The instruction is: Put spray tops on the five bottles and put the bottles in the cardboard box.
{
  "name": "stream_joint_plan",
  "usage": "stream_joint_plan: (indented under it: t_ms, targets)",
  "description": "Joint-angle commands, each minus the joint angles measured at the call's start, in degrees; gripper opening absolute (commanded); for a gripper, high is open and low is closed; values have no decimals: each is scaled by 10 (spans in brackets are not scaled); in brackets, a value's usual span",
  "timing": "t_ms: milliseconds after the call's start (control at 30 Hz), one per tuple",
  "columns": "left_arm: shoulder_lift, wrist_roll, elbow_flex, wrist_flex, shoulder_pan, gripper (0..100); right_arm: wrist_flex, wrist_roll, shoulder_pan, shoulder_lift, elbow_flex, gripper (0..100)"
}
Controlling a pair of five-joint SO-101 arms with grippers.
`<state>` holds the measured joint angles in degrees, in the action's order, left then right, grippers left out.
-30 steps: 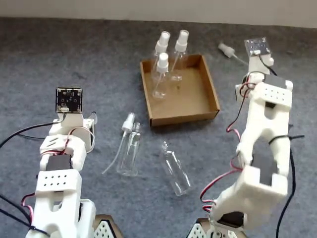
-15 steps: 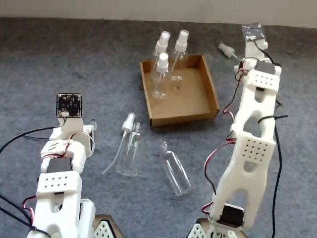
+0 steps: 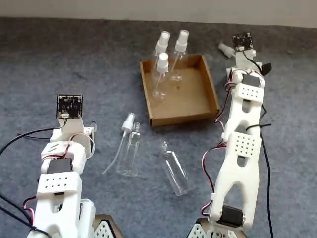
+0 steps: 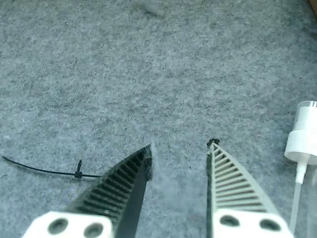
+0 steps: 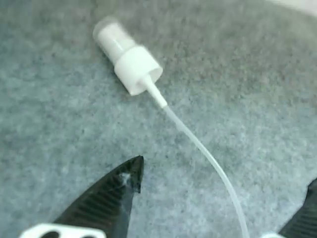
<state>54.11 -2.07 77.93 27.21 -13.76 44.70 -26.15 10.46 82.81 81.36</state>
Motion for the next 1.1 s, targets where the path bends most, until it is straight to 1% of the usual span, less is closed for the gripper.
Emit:
stream_joint_plan:
  t_ms: [0, 67, 233, 300, 767, 967, 1067]
  targets:
    - [2, 4, -4, -11, -3, 174, -34, -4, 13, 15, 31, 416]
    - [2, 4, -4, -11, -3, 174, -34, -4, 17, 24, 31, 388]
    - [2, 4, -4, -11, -3, 174, -33, -4, 22, 36, 31, 264]
    - [2, 4, -4, -11, -3, 174, -33, -4, 25, 37, 31, 245]
    - [2, 4, -4, -11, -3, 174, -31, -4, 39, 38, 25, 241]
    - [2, 4, -4, -11, -3, 174, 32, -4, 47, 38, 29, 241]
    - [1, 4, -4, -11, -3, 174, 47, -4, 47, 38, 27, 241]
